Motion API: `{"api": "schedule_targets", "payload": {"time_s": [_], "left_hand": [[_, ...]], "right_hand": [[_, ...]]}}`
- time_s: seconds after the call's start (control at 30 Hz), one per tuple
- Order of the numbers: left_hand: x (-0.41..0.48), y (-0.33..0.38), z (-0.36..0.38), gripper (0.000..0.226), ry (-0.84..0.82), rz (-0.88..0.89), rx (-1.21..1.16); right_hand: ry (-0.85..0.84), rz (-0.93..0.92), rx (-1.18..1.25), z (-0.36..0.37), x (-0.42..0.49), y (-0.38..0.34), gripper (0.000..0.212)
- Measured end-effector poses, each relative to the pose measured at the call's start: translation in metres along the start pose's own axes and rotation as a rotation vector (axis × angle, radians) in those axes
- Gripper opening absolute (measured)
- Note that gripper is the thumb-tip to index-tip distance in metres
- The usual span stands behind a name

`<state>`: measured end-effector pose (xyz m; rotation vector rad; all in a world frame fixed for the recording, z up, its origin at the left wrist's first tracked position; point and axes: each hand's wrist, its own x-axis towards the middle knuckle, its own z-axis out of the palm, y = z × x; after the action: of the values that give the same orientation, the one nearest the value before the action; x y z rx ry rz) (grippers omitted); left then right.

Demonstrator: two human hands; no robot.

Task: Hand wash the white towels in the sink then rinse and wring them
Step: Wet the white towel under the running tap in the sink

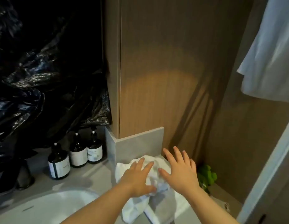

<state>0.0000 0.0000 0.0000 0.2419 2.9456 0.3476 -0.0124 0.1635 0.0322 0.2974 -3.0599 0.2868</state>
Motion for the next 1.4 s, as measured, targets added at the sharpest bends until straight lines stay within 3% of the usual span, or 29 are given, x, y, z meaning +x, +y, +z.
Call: {"api": "schedule_targets", "payload": {"time_s": [0.1, 0.2, 0.43, 0.53, 0.63, 0.67, 0.77, 0.83, 0.93, 1.07, 1.23, 1.33, 1.4], "left_hand": [[0.004, -0.001, 0.009, 0.079, -0.067, -0.062, 0.123], [0.011, -0.005, 0.01, 0.061, 0.011, -0.048, 0.14], [0.005, -0.023, 0.007, 0.012, 0.269, -0.077, -0.297], [-0.001, -0.039, 0.004, 0.029, 0.455, -0.137, -0.6], [-0.003, -0.047, 0.004, 0.025, 0.552, -0.262, -0.765], [-0.003, -0.046, 0.005, 0.033, 0.505, -0.297, -0.749], [-0.004, -0.041, 0.017, 0.091, 0.237, -0.338, -0.688], [-0.002, -0.039, 0.032, 0.101, 0.111, -0.32, -0.484], [-0.001, -0.048, 0.046, 0.079, 0.095, -0.289, -0.287], [-0.007, -0.055, 0.037, 0.031, 0.235, -0.242, -0.517], [-0.023, -0.054, 0.024, 0.023, 0.376, -0.392, -0.857], [-0.032, -0.059, 0.022, 0.017, 0.403, -0.444, -0.83], [-0.039, -0.064, 0.02, 0.025, 0.382, -0.481, -0.806]], "right_hand": [[-0.095, 0.011, -0.016, 0.011, 0.005, 0.008, 0.069], [-0.133, -0.007, -0.003, 0.021, 0.008, 0.01, 0.068], [-0.168, -0.062, 0.083, 0.033, 0.015, 0.006, 0.058], [-0.168, -0.055, 0.101, 0.037, 0.016, 0.006, 0.054], [-0.173, -0.048, 0.098, 0.043, 0.017, 0.004, 0.055], [-0.182, -0.044, 0.103, 0.044, 0.016, 0.003, 0.055], [-0.212, -0.041, 0.122, 0.05, 0.016, 0.002, 0.058], [-0.229, -0.038, 0.115, 0.054, 0.014, 0.003, 0.059], [-0.283, -0.013, 0.109, 0.062, 0.012, 0.007, 0.061], [-0.362, 0.011, 0.151, 0.076, 0.013, 0.011, 0.063], [-0.34, 0.022, 0.032, 0.087, 0.012, 0.009, 0.07], [-0.3, 0.042, 0.075, 0.094, 0.012, 0.007, 0.052], [-0.278, 0.034, 0.086, 0.098, 0.012, 0.007, 0.044]]}}
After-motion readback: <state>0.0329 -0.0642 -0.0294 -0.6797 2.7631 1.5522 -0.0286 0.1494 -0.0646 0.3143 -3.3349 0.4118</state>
